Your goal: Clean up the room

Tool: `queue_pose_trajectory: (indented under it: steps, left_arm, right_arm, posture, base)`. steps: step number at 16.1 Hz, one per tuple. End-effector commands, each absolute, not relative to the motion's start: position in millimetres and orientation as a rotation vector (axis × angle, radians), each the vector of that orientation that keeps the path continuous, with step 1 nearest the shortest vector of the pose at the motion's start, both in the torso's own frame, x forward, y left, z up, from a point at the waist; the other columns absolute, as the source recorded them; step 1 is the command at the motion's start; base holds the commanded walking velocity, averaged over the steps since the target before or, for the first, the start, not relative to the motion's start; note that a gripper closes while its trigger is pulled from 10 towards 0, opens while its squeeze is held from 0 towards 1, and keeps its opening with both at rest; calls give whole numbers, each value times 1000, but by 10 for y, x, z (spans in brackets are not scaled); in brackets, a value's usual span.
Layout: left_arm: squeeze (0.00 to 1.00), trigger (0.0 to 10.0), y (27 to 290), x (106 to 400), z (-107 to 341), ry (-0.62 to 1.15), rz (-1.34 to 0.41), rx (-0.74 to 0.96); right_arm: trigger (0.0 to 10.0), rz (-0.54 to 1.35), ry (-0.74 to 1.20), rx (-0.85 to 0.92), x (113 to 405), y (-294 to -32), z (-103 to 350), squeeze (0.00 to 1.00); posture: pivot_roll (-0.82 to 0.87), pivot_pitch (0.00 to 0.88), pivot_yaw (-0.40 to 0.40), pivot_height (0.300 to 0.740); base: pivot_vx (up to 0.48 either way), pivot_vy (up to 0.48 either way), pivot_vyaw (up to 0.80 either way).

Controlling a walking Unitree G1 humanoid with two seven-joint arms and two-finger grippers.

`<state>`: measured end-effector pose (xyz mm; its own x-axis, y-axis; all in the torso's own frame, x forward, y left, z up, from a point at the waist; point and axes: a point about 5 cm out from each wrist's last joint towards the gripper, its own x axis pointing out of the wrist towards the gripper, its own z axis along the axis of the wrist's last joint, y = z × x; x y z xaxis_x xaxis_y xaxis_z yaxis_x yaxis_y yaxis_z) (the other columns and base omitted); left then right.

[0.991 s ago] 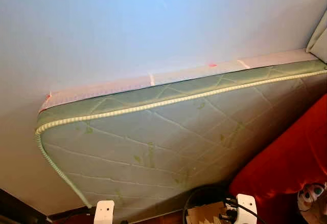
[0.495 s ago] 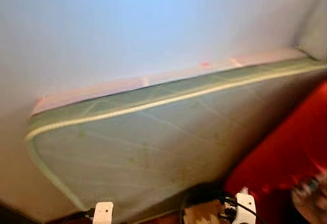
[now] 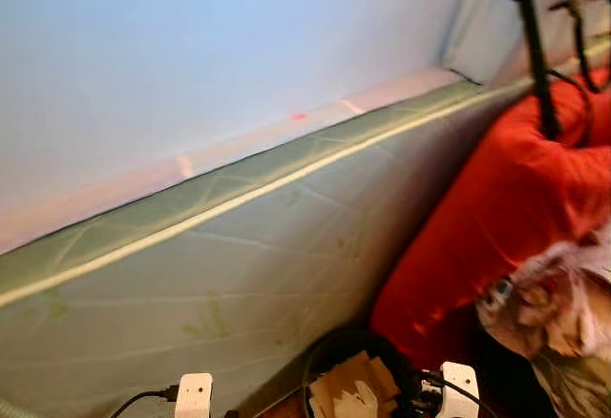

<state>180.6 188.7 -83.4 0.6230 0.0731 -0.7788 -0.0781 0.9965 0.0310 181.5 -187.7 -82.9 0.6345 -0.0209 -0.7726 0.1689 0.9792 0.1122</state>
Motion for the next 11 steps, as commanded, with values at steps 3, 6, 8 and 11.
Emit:
queue_pose_trajectory:
  steps: [3,6,8,11]
  left_arm:
    - [0,10000,1889,1782,-846,902,78,4]
    - [0,10000,1891,1782,-845,902,77,5]
    - [0,10000,1889,1783,-845,902,77,5]
    - [0,10000,1886,1783,-845,901,77,4]
  right_arm:
    - [10000,-98,891,182,1804,-1861,-839,0]
    - [10000,-91,893,181,1798,-1849,-842,0]
    - [10000,-82,896,174,1793,-1842,-845,0]
    - [10000,-90,890,181,1792,-1841,-845,0]
  posture:
    - [-37,0,-20,740]
    - [-36,0,-20,740]
    - [-37,0,-21,740]
    - [-36,0,-22,740]
  base:
    - [0,0,-775]
    - [0,0,-765]
    - [0,0,-750]
    - [0,0,-623]
